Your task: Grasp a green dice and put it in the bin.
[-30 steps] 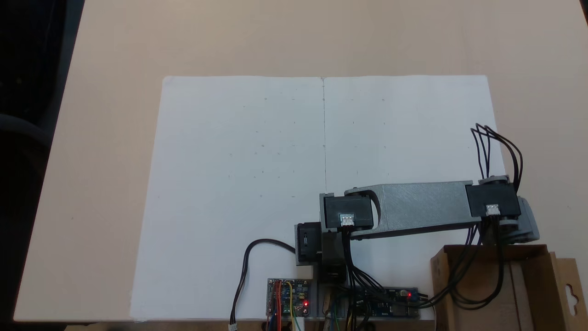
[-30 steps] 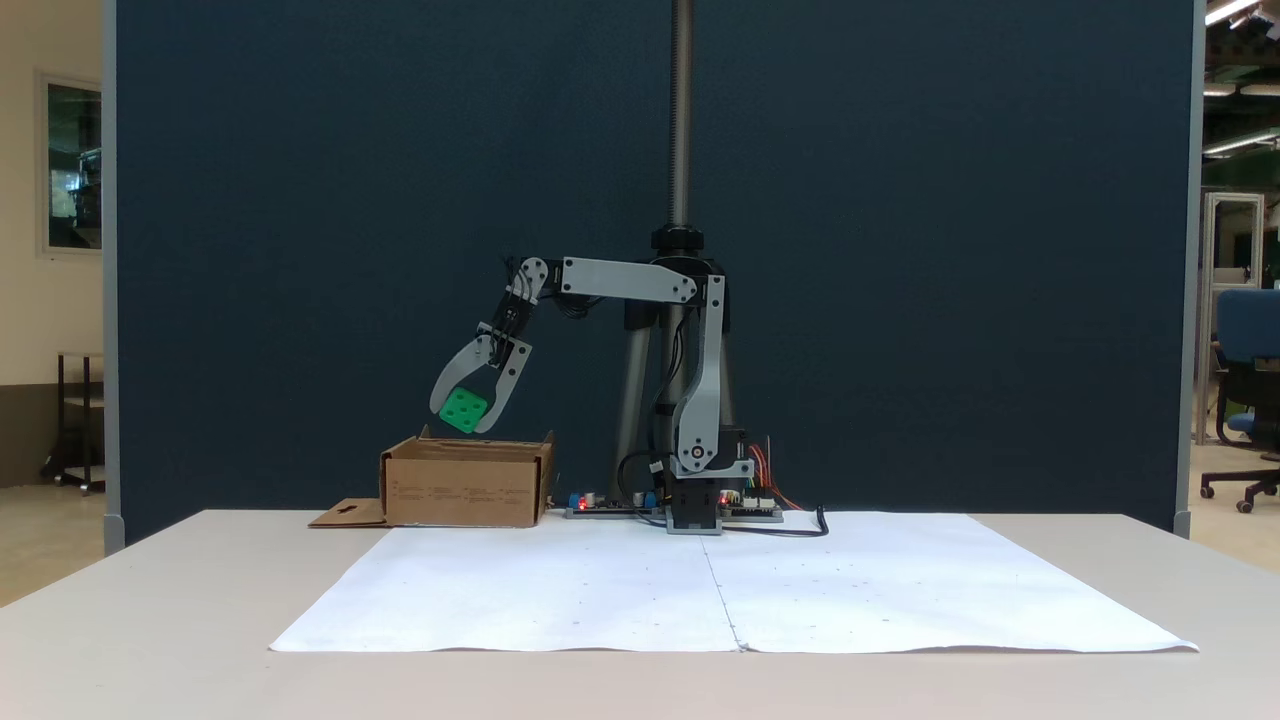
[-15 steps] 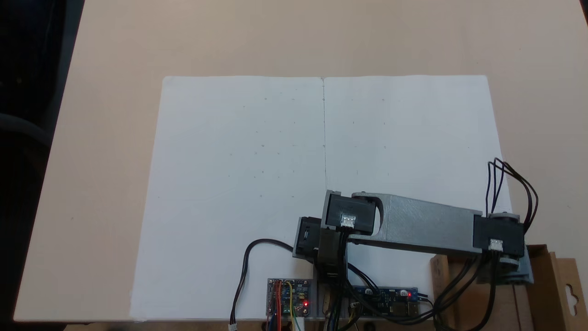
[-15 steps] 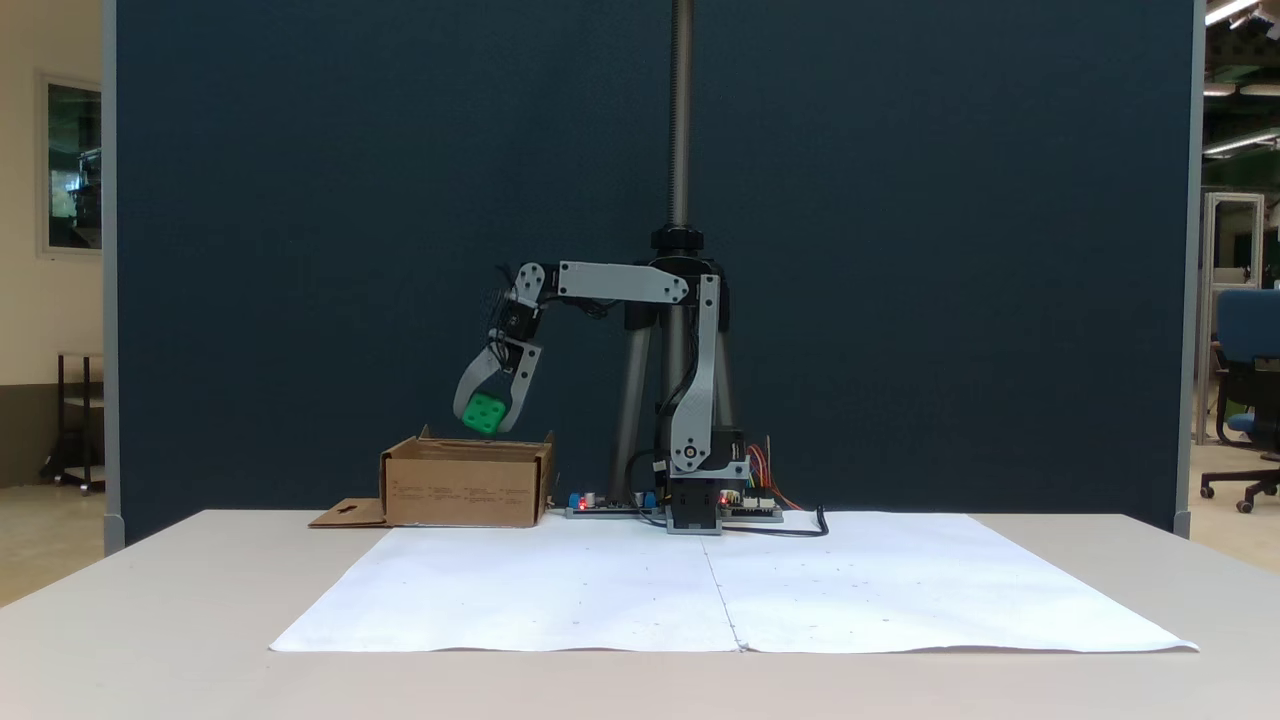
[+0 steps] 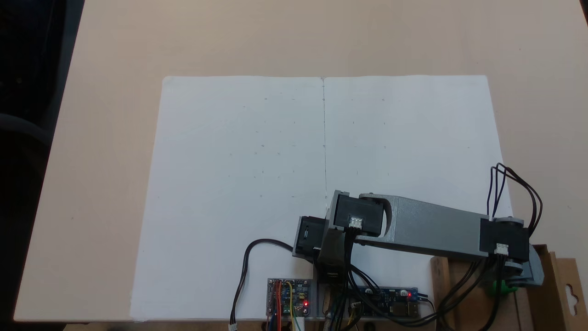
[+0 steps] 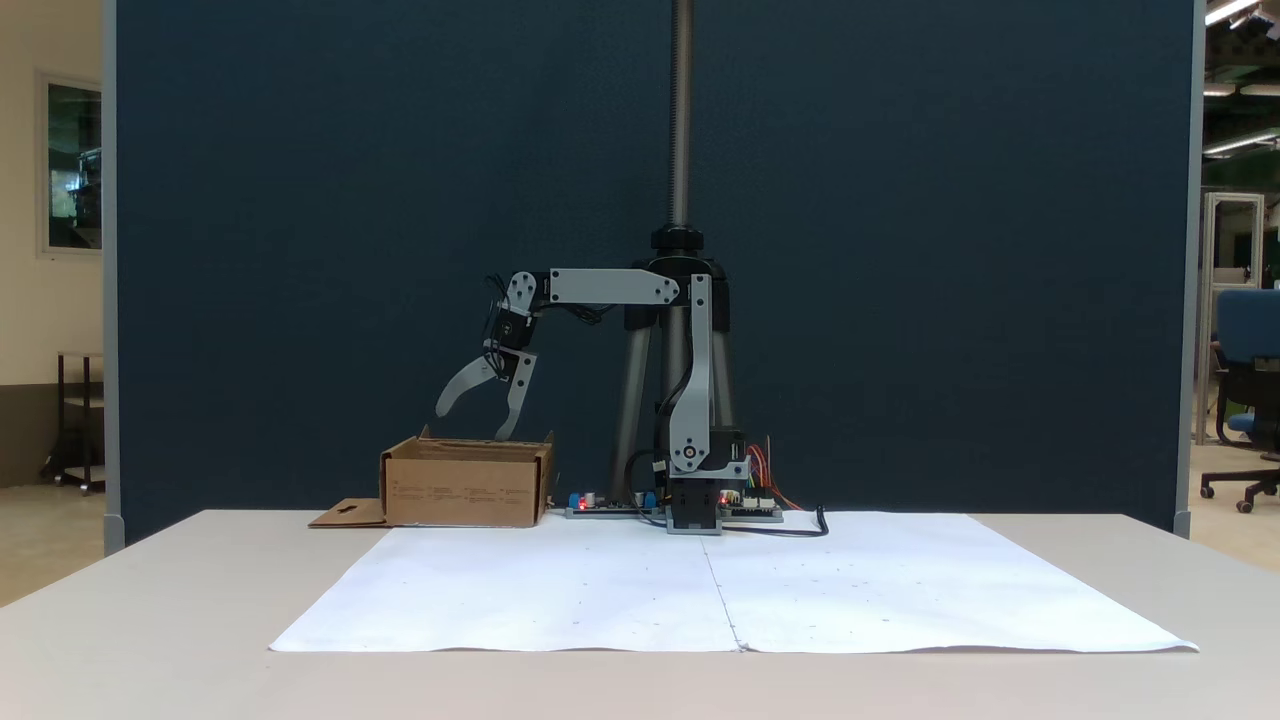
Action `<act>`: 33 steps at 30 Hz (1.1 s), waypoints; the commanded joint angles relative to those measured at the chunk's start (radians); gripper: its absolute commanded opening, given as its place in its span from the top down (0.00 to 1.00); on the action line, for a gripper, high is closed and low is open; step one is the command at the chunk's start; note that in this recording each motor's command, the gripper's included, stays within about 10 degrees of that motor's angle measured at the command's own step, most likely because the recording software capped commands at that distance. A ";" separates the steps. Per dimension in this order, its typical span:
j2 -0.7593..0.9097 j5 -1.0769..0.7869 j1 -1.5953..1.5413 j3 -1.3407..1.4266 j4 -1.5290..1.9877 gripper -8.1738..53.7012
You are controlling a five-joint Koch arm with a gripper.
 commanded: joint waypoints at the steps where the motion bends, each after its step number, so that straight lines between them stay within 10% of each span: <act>1: 0.014 -0.044 -0.008 -0.038 -0.097 0.20; 33: 0.316 0.272 -1.394 0.020 -0.584 0.15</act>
